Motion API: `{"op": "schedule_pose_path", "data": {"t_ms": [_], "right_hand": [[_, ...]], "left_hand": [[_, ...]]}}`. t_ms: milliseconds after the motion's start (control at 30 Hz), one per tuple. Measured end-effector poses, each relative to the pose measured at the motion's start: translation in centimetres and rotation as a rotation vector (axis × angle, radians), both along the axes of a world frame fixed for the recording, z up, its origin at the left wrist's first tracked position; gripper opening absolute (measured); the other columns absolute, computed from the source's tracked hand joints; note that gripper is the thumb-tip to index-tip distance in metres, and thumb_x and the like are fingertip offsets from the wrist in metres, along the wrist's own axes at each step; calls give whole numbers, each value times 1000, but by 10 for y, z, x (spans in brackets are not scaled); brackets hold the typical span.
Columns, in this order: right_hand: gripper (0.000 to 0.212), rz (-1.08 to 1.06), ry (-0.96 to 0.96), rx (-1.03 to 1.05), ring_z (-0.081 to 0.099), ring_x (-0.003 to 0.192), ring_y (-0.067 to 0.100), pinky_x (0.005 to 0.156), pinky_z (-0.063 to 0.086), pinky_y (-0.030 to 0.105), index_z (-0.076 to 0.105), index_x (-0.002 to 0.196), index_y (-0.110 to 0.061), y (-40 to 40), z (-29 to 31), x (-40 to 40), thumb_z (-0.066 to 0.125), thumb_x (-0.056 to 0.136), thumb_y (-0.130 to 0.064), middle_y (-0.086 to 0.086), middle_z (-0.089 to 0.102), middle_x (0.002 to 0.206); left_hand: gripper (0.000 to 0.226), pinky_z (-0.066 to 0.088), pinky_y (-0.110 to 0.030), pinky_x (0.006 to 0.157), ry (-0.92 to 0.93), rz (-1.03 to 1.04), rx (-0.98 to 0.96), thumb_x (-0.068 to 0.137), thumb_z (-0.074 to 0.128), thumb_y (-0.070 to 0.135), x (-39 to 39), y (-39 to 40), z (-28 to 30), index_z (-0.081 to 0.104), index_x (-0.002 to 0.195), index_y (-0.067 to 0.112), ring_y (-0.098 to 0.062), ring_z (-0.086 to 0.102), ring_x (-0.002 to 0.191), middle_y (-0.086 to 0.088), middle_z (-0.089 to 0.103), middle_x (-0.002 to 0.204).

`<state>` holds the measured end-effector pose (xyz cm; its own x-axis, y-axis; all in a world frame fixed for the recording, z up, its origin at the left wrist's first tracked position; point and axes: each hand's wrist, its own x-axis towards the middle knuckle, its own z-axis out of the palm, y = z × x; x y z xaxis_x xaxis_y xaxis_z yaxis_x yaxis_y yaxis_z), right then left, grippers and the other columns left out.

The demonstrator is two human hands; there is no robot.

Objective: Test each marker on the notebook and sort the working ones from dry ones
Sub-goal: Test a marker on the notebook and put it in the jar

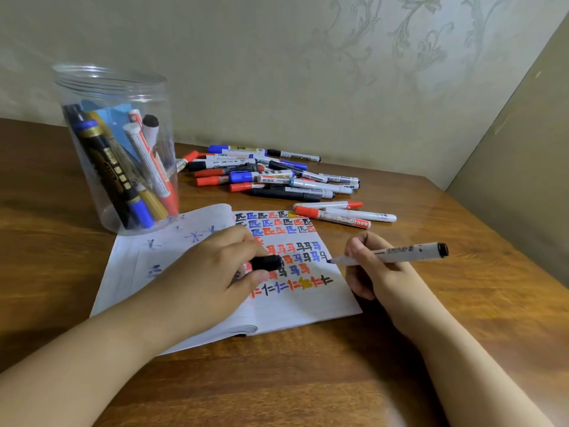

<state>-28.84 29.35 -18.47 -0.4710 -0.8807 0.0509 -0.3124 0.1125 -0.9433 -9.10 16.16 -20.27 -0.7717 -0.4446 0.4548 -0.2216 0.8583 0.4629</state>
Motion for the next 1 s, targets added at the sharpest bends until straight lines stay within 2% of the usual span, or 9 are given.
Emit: {"op": "schedule_pose_path", "data": {"t_ms": [67, 133, 200, 300, 367, 567, 1000], "right_hand": [[28, -52, 19, -15, 34, 42, 9, 43, 29, 17, 50, 86, -10, -2, -1, 0, 41, 96, -34, 0, 41, 48], [30, -101, 64, -5, 36, 46, 14, 48, 30, 23, 53, 83, -14, -3, -3, -1, 38, 97, -36, 1, 42, 49], [29, -136, 125, 3, 40, 51, 16, 54, 32, 30, 54, 80, -14, -3, -5, -2, 41, 96, -35, 1, 46, 51], [19, -169, 203, 24, 44, 46, 6, 46, 36, 21, 52, 76, -13, -3, -8, -4, 55, 91, -23, -3, 51, 52], [16, -177, 222, 15, 46, 46, 8, 46, 38, 22, 51, 75, -12, -3, -10, -6, 60, 87, -17, -2, 54, 52], [26, -199, 341, -41, 40, 45, 0, 42, 31, 12, 45, 67, -7, -4, -16, -10, 62, 85, -14, -3, 47, 54], [31, -157, 364, -35, 32, 45, 3, 42, 27, 15, 40, 62, -11, -5, -18, -12, 62, 85, -12, -3, 40, 51]], "left_hand": [[20, 37, -12, 67, 3, 0, -5, 86, 59, 35, 0, 0, -2, 65, 104, 26, 0, 48, 87, 21, 48, 91], [22, 39, -13, 66, 5, -7, -28, 85, 58, 39, -1, -1, -2, 66, 101, 26, 1, 47, 88, 22, 48, 90], [19, 39, -13, 66, -4, -6, -29, 85, 59, 37, -1, 0, -2, 66, 100, 26, 1, 47, 90, 23, 48, 87], [18, 41, -15, 69, -7, -7, -17, 87, 58, 36, -1, 0, -2, 65, 101, 27, -2, 48, 89, 23, 49, 87], [19, 42, -16, 71, -9, -2, -4, 88, 57, 35, -1, 0, -2, 65, 103, 27, -3, 50, 88, 23, 50, 88], [22, 36, -11, 70, -31, -10, 12, 88, 56, 30, -1, 1, -2, 62, 109, 27, 3, 47, 89, 27, 46, 85], [23, 34, -5, 71, -55, -8, 41, 88, 55, 31, -1, 0, -1, 62, 109, 28, 13, 43, 90, 26, 45, 83]]}}
